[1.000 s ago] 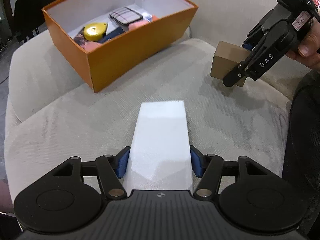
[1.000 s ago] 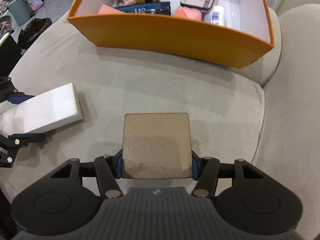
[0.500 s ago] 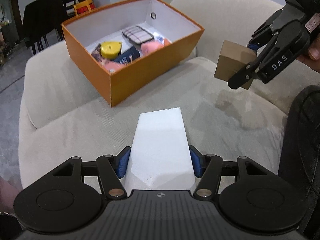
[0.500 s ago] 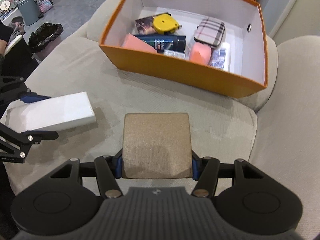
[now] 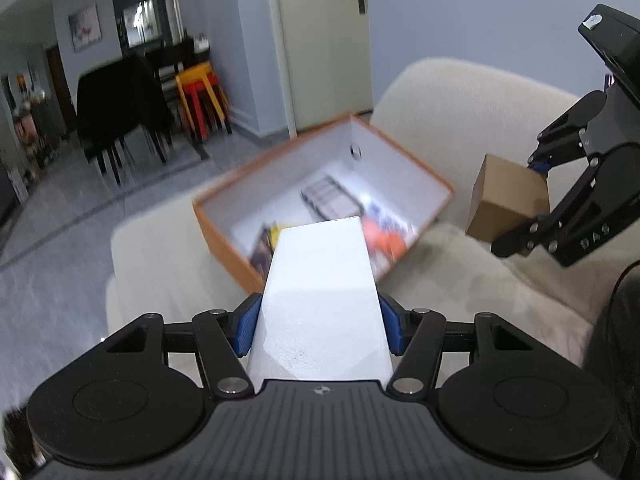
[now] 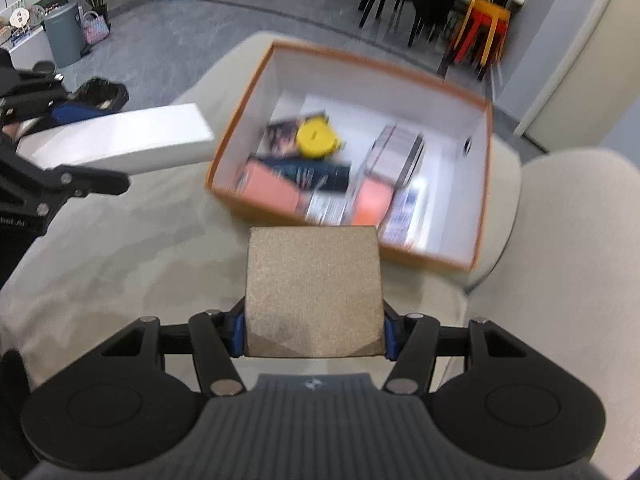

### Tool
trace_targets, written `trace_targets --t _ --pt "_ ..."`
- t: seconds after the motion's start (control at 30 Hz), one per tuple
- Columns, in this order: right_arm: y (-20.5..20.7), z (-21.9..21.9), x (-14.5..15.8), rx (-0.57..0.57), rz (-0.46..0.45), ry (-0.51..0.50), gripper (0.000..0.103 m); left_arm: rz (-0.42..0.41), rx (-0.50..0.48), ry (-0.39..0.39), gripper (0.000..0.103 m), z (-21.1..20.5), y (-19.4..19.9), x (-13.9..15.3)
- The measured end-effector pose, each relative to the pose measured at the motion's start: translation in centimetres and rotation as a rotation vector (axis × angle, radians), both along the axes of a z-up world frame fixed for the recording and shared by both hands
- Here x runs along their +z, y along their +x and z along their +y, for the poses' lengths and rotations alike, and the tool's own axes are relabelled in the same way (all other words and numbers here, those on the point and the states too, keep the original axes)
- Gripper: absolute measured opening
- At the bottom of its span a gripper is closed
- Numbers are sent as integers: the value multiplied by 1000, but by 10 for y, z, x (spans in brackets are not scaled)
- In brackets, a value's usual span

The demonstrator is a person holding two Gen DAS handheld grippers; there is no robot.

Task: Organize rigid objects
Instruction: 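Lift and carry the white box and brown cube with both tools over the shoebox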

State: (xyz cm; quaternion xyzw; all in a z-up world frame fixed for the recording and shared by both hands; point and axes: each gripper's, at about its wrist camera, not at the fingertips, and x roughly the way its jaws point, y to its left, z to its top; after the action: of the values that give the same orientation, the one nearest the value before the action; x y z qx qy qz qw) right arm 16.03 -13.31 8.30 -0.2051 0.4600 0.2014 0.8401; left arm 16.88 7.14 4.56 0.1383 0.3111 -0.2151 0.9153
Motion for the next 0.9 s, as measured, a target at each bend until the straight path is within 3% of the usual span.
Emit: trace_targets --t 0.2,0.37,0.67,0.9 --pt "22 4 36 13 -76 0 59 -56 -18 3 69 -18 25 25" --pt "54 6 44 9 -104 -24 59 -30 -29 21 69 -36 54 15" --pt "108 4 17 -14 -76 -47 59 59 -39 46 69 -44 95 -21" --pt "138 2 -10 -30 -39 -53 59 85 -31 70 69 -48 117 -33"
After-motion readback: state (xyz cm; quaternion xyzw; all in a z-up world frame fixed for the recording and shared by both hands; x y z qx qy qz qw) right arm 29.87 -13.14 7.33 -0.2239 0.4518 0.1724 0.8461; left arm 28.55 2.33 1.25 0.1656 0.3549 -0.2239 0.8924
